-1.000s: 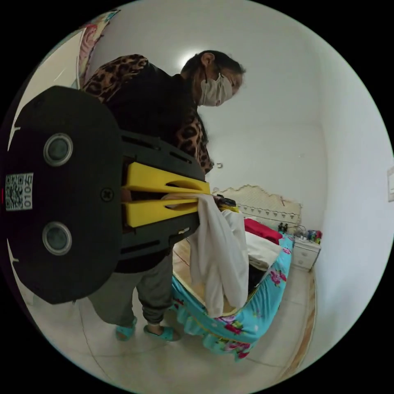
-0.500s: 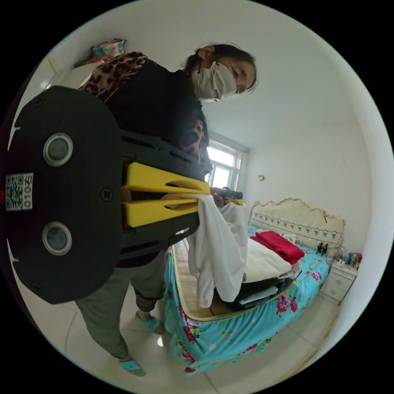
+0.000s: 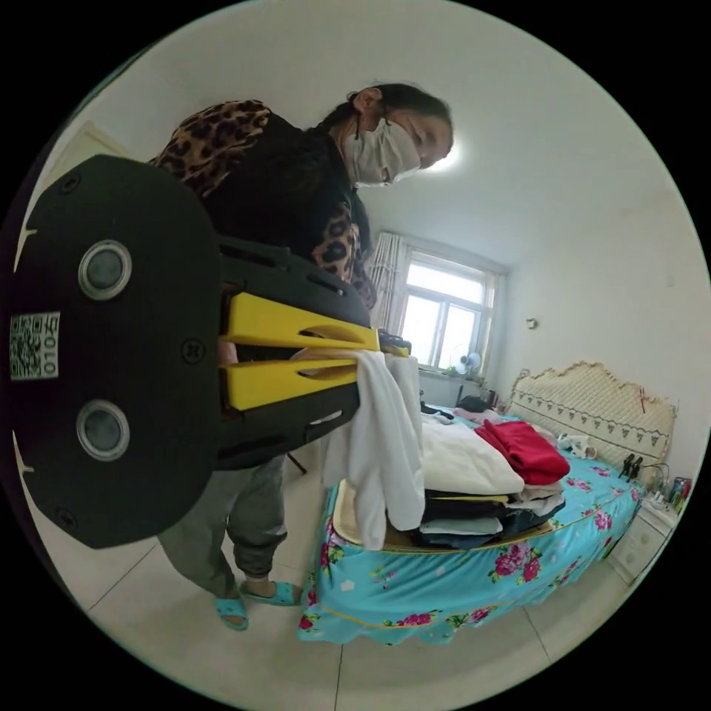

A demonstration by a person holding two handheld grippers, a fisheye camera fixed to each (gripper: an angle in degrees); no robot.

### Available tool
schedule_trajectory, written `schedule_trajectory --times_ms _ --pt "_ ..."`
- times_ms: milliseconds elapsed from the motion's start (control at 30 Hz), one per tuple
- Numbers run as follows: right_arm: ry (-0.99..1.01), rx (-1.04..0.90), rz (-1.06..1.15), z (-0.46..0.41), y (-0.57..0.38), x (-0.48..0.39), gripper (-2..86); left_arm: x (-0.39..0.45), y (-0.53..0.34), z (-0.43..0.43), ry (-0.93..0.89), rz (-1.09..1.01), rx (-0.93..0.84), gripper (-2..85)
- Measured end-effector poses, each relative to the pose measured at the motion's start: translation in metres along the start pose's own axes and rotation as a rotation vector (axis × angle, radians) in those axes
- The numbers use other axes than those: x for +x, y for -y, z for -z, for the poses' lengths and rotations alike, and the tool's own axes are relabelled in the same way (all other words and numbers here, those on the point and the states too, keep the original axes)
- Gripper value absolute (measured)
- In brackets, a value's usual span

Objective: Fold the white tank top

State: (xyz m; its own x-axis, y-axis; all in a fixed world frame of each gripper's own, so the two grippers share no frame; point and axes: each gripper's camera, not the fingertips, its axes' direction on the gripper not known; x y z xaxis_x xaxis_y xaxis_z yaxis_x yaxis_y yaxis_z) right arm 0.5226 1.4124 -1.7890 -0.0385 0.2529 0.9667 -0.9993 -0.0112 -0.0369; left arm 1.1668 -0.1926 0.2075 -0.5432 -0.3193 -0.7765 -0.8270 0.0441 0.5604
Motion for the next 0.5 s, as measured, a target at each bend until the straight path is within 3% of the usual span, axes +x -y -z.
schedule_trajectory --times_ms 300,500 --pt "-0.051 -0.13 0.001 0.012 0.192 0.051 4.0 -0.035 0.006 -0.013 -0.104 -0.039 0.116 1.1" --pt "0.032 -0.266 0.081 0.039 0.32 0.129 4.0 0.006 0.016 -0.032 0.055 -0.152 0.183 1.1"
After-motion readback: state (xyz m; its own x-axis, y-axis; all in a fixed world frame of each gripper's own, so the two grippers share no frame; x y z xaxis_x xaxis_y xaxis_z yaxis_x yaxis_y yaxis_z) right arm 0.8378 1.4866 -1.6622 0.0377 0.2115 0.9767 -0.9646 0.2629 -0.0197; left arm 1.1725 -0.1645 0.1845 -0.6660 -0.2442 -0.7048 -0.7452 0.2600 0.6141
